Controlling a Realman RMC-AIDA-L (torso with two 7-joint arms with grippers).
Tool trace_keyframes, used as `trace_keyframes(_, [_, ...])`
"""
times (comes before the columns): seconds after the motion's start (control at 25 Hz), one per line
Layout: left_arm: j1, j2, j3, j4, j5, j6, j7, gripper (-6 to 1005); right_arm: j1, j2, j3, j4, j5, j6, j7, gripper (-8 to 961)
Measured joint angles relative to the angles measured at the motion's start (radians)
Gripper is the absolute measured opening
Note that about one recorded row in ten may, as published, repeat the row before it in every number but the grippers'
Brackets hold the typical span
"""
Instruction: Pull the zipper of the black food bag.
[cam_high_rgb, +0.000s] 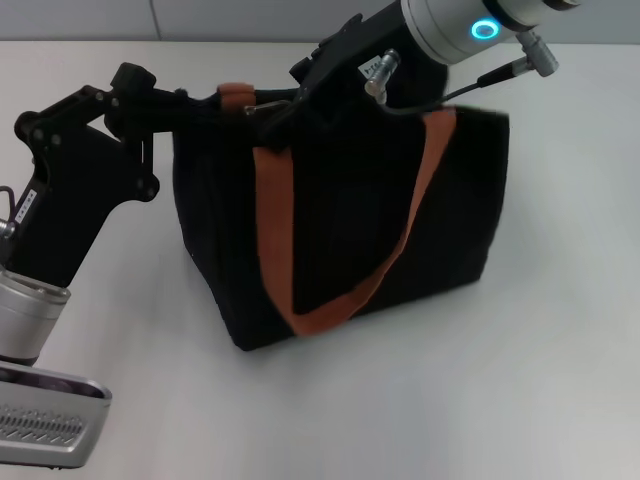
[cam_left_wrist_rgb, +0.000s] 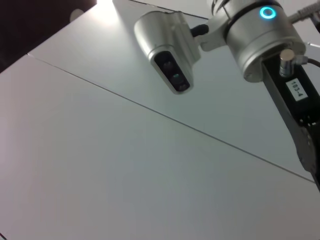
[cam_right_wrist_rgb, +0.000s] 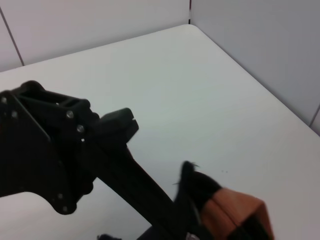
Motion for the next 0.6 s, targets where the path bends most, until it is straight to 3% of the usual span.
trace_keyframes(0.6, [0.005,0.0,-0.002,0.002,-0.006,0.021,0.001,23,-0.023,-0.004,0.125,0.006,0.08,-0.057,0.0,837])
